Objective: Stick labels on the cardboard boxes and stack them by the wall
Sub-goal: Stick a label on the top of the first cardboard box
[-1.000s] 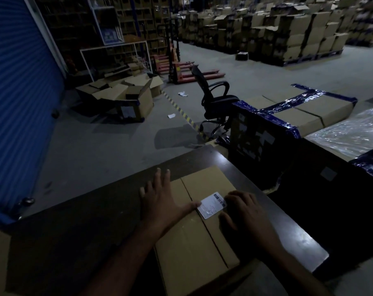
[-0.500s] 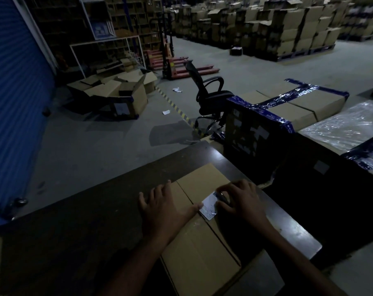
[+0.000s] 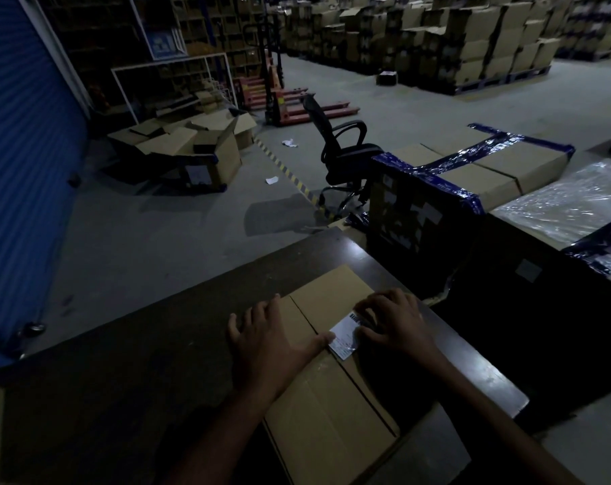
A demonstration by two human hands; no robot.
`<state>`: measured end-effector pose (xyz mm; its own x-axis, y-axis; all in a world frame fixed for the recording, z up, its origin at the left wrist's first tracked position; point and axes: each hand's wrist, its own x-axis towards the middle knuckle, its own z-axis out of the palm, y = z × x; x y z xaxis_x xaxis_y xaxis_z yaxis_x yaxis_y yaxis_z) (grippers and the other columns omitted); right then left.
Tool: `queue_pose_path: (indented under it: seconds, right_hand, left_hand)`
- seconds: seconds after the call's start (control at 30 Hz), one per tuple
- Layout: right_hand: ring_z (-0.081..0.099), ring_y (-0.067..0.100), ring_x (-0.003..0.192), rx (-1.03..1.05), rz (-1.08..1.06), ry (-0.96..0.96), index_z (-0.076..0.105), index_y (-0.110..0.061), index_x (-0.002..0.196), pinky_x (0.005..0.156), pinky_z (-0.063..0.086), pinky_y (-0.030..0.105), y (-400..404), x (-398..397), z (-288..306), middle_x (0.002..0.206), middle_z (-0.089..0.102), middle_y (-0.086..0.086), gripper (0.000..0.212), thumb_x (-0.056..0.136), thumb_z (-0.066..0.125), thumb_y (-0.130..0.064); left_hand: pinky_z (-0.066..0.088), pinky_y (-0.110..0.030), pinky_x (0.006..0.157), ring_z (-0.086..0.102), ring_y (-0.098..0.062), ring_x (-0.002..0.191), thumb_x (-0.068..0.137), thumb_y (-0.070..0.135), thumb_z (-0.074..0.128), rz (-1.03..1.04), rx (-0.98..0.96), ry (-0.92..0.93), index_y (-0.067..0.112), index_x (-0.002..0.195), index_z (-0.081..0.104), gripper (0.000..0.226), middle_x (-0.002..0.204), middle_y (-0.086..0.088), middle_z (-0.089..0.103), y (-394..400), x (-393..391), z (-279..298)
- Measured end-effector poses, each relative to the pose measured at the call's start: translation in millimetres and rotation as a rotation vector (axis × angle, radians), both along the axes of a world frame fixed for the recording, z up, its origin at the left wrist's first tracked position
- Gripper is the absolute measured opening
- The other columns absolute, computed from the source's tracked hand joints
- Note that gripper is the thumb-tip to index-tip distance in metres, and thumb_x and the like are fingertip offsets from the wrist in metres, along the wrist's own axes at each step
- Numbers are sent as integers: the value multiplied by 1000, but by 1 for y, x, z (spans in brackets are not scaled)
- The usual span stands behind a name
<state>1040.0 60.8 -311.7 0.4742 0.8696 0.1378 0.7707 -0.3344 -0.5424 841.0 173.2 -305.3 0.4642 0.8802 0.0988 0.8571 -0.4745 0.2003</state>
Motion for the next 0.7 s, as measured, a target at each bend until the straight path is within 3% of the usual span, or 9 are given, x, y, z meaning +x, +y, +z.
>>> queue_pose_path:
  seconds: [0.07, 0.17, 0.23, 0.4, 0.5, 0.7]
  right_hand:
    - [37, 20, 117, -8, 12, -17, 65, -39, 108, 91, 35, 36, 1, 1, -1, 114, 47, -11, 44, 68, 62, -58]
    - [41, 20, 116, -19, 27, 37, 63, -45, 94, 90, 36, 37, 4, 5, -4, 110, 49, -12, 45, 60, 46, -69]
    - [39, 18, 116, -15, 26, 49, 60, -48, 89, 91, 36, 38, 3, 5, -1, 110, 48, -12, 37, 60, 50, -68]
    - [33, 20, 119, -40, 26, -6, 66, -37, 108, 92, 34, 35, 3, 0, 6, 117, 45, -9, 35, 75, 74, -40]
    - [34, 21, 118, -39, 34, 6, 66, -36, 103, 93, 34, 36, 3, 2, 5, 110, 39, -13, 36, 69, 69, -48]
    - [32, 18, 118, -22, 44, -6, 64, -38, 102, 93, 36, 37, 3, 1, 4, 117, 45, -8, 31, 73, 68, -48]
  left_hand:
    - [11, -49, 119, 34, -20, 139, 50, 108, 11, -1, -4, -1, 25, 152, 26, 132, 150, 0, 40, 0, 0, 1]
    - [11, -49, 119, 35, -19, 139, 50, 108, 12, 6, 0, 1, 25, 151, 27, 132, 149, 0, 41, 0, 0, 1]
    - [12, -49, 119, 36, -19, 138, 49, 108, 11, 5, 6, 4, 25, 151, 28, 132, 148, 0, 42, -1, 0, 1]
    - [11, -49, 120, 34, -19, 139, 47, 108, 10, 10, -12, -7, 25, 151, 27, 134, 149, -1, 40, 0, 0, 2]
    - [11, -49, 120, 35, -19, 139, 46, 108, 8, 11, -3, -2, 26, 151, 27, 134, 149, 0, 41, -1, 0, 3]
    - [11, -47, 120, 34, -19, 139, 44, 108, 5, 5, -16, -4, 25, 151, 26, 137, 150, 0, 39, -1, 1, 4]
